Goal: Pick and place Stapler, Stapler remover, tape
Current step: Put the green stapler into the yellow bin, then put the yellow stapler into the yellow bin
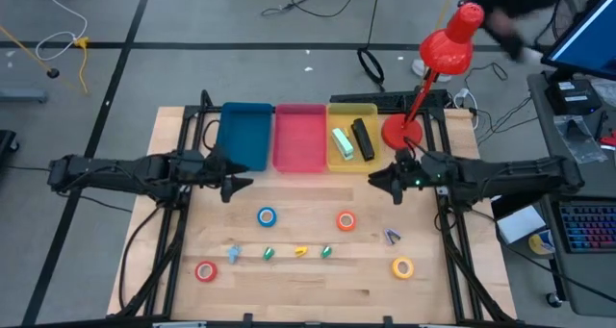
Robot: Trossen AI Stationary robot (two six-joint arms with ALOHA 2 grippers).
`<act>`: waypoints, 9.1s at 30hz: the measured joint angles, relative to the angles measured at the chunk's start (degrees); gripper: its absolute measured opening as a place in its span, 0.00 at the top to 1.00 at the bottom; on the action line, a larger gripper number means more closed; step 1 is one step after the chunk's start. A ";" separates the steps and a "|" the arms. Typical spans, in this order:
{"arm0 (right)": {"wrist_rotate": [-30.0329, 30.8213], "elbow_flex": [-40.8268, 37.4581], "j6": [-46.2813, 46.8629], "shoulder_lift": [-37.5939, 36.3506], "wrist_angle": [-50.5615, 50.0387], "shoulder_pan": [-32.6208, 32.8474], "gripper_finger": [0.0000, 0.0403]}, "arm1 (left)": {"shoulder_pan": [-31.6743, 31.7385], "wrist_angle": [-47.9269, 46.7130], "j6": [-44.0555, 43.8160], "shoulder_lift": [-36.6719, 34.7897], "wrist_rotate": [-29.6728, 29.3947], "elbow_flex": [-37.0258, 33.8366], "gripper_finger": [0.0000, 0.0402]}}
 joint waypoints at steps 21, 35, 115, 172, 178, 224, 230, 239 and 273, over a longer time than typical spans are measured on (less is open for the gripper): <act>-5.84 -13.79 -13.39 1.62 52.77 7.58 0.72 | -3.96 -0.03 -1.64 0.01 -3.63 0.02 0.32; -16.67 16.17 -34.61 19.96 4.19 15.77 0.72 | -3.95 -0.02 -3.43 0.00 -3.61 0.01 0.32; -3.11 36.82 -57.50 66.61 -7.88 20.74 0.48 | -11.84 24.07 12.66 -6.75 6.83 -14.88 0.32; 12.33 38.36 -62.85 47.68 -10.12 3.90 0.84 | -11.83 25.40 13.53 -6.75 6.84 -14.78 0.32; 11.90 38.40 -52.85 46.31 -12.07 -11.45 0.83 | -11.83 25.36 13.26 -6.75 6.84 -14.78 0.32; 7.76 38.40 -37.79 64.88 -8.34 -32.24 0.65 | -11.84 25.24 16.64 -6.73 6.95 -14.78 0.32; 7.47 38.38 -37.76 63.34 -8.82 -32.22 0.60 | -11.83 25.24 16.59 -6.74 6.99 -14.78 0.32; -2.50 38.36 -37.15 50.51 -8.34 -27.67 0.64 | -11.84 25.24 16.50 -6.75 6.95 -14.78 0.32; -13.20 38.38 -47.49 58.95 6.24 15.08 0.65 | -11.84 25.31 10.92 -6.73 6.85 -14.82 0.32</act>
